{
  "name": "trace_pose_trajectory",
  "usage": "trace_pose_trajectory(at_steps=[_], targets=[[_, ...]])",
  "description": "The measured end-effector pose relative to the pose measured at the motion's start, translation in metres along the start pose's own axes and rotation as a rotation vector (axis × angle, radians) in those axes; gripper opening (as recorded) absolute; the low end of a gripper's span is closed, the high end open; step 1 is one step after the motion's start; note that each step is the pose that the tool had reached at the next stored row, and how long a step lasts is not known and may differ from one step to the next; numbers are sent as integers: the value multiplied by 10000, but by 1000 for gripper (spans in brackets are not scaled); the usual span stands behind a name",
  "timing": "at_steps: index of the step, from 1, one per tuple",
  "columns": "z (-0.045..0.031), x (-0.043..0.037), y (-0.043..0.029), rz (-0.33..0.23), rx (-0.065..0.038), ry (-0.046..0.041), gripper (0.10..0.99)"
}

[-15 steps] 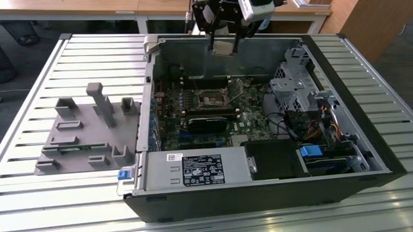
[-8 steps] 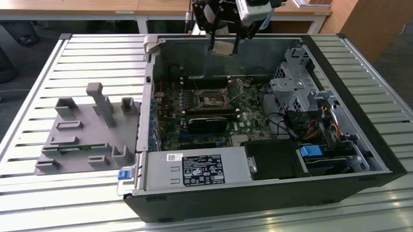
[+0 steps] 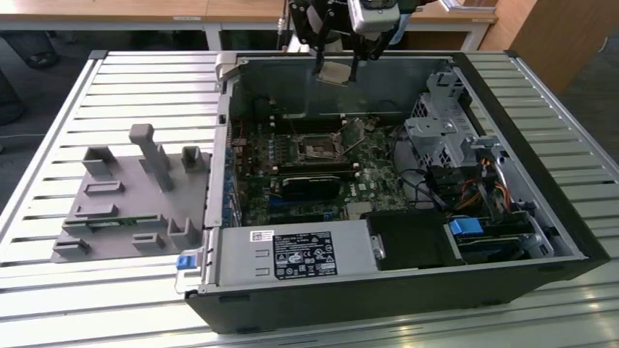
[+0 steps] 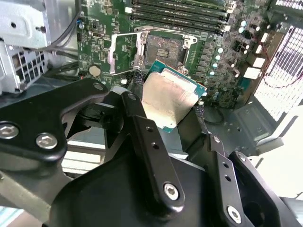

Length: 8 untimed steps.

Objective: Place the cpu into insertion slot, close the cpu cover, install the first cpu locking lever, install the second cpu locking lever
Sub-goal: 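Place the cpu into insertion slot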

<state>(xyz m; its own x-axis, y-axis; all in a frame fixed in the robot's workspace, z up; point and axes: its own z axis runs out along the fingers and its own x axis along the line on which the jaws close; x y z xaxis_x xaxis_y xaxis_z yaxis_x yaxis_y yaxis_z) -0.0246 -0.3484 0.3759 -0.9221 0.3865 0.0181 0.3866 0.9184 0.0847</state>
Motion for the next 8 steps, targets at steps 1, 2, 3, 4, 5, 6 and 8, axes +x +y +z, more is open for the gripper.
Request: trace_pose_trajectory(at_steps=[1, 2, 3, 4, 5, 6, 8], targets=[[0, 0, 0, 130, -2, -11, 541], [1, 0, 0, 240, -4, -21, 541], [1, 2, 0, 342, -6, -29, 541], [2, 5, -1, 430, -7, -36, 541], [1, 9, -3, 494, -7, -41, 541], [2, 14, -5, 536, -8, -45, 541], [2, 22, -9, 603, -12, -51, 541]])
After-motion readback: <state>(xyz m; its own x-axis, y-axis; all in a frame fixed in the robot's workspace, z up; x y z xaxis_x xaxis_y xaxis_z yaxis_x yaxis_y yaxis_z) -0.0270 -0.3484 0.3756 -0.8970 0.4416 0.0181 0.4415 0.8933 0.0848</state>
